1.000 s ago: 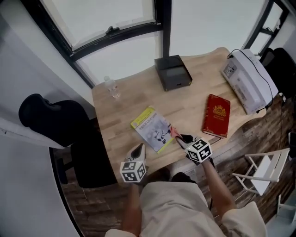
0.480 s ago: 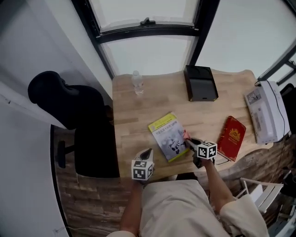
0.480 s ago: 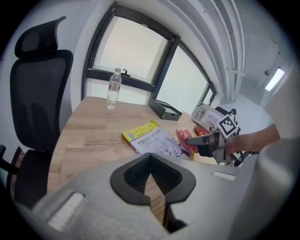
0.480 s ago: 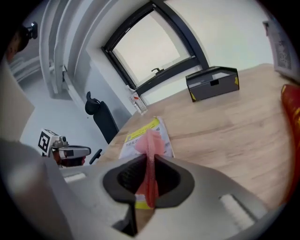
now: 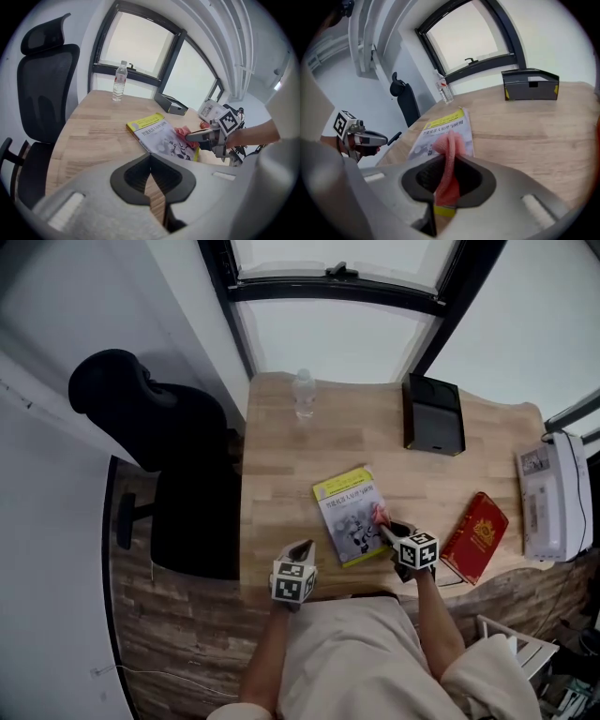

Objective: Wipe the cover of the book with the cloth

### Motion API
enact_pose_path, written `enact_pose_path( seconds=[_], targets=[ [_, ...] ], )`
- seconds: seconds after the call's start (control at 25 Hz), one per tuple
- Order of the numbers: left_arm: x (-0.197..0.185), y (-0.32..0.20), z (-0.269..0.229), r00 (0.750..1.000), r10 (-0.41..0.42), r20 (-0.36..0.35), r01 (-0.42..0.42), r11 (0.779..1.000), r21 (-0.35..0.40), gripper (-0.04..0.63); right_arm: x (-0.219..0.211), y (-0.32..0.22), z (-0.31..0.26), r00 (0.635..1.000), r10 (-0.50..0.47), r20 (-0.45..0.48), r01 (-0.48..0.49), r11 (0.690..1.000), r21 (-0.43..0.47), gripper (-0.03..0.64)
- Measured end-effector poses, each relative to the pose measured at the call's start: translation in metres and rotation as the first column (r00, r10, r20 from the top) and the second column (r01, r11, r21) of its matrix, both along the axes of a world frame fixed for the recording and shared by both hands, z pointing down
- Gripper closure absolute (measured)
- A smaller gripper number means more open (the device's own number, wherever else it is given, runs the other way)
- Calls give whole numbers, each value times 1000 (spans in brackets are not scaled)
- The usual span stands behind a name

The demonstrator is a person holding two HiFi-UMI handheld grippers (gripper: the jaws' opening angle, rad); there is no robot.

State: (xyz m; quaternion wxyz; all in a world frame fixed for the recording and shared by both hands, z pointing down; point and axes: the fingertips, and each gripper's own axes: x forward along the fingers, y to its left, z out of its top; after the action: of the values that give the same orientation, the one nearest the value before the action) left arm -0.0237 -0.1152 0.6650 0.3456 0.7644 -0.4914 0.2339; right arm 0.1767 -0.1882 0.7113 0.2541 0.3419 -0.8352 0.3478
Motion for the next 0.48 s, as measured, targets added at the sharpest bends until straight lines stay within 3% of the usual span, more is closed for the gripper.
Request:
enact_pose_path(
  seconds=[0.12, 0.24, 0.36, 0.48],
  targets=[
    [10, -3, 8, 1000, -23, -18, 23, 1000, -8, 589, -23, 28, -6, 989, -104, 102, 109, 993, -53, 559],
    [8, -5, 17, 999, -33, -2, 33, 999, -22, 589, -58, 77, -17, 943, -293, 160, 305, 951, -55, 563],
    [5, 0, 18, 999, -51, 1, 51, 998, -30, 589, -69, 81, -36, 920, -380, 91, 379, 925, 25, 568],
    [11, 0, 24, 999, -44, 3, 44, 998, -39, 589, -75, 38, -53, 918, -383, -104, 395, 908, 142, 568]
  ],
)
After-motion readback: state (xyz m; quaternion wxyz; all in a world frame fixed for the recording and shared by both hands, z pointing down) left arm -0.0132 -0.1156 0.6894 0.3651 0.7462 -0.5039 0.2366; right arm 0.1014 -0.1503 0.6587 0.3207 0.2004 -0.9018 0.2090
